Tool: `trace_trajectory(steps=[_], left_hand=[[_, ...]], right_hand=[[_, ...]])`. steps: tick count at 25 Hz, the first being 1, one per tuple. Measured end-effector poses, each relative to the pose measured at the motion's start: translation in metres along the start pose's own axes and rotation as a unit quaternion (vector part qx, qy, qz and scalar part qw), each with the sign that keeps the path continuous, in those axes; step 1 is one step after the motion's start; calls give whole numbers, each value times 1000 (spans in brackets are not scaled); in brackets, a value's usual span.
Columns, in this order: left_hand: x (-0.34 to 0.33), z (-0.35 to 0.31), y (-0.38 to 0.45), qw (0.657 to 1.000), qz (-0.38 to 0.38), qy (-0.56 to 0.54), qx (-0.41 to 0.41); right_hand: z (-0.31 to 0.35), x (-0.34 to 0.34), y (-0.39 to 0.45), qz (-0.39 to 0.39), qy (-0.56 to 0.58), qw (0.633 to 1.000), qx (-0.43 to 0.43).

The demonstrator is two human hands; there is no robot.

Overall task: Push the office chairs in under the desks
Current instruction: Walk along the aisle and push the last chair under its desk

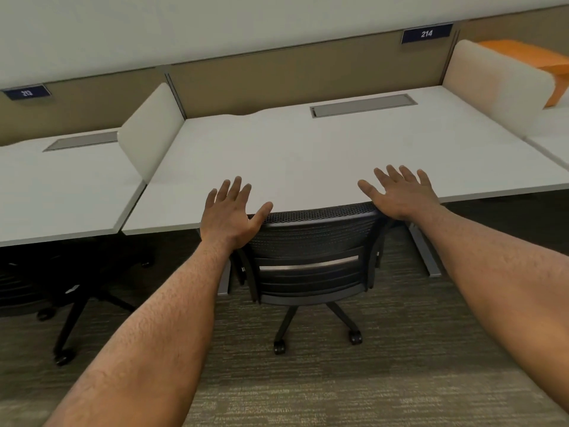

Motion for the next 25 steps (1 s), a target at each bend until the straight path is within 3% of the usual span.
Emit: trace_trajectory(steps=[22,25], left_hand=[[-11,4,67,1000,-1,-23,5],[-9,19,64,998,1,-14,55]], right_hand=[[3,15,59,-76,10,997,17],[14,22,51,-125,8,992,8]])
Point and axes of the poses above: each hand's wrist, its own y-axis towards the middle knuckle, its own x-axis out of the back of the hand, z = x × y, the point moved 10 cm from there along y, towards the middle knuckle, and after that the axes turned 12 degrees about x, right-handed, at the moved point
